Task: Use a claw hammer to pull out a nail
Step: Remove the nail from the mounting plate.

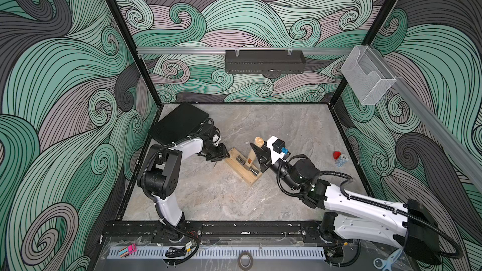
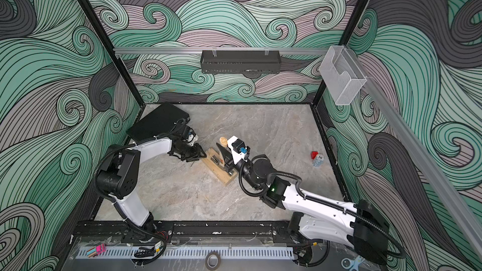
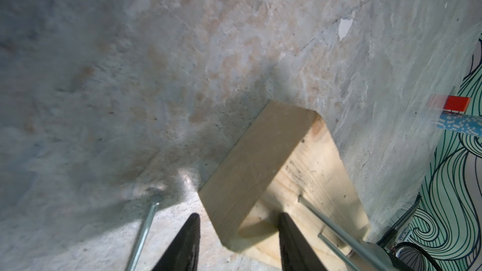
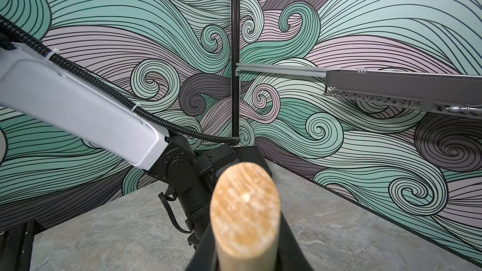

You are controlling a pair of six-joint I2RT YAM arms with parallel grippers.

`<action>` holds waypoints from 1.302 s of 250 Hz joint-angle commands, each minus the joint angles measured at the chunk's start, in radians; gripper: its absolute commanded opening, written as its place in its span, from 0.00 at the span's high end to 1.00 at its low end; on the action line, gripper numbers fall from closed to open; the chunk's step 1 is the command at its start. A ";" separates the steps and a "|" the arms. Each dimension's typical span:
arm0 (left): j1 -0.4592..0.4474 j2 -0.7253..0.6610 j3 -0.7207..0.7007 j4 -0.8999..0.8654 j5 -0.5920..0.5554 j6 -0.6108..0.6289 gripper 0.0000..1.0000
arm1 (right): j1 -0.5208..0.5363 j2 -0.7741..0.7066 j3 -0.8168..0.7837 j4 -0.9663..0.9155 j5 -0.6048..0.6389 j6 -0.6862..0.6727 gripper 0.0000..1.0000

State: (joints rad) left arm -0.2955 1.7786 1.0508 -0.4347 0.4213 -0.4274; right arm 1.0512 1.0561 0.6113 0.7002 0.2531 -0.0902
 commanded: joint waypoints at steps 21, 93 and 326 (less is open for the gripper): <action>0.004 0.094 -0.055 -0.093 -0.183 0.012 0.54 | 0.026 -0.017 -0.052 0.017 -0.052 0.090 1.00; 0.004 0.097 -0.047 -0.098 -0.178 0.012 0.54 | 0.026 -0.028 -0.086 0.056 -0.044 0.083 1.00; 0.004 0.056 -0.052 -0.084 -0.136 0.013 0.54 | 0.026 -0.103 -0.142 0.089 -0.033 0.072 1.00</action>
State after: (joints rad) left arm -0.2951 1.7775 1.0504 -0.4339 0.4278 -0.4274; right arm 1.0626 0.9577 0.4789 0.8326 0.2432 -0.0818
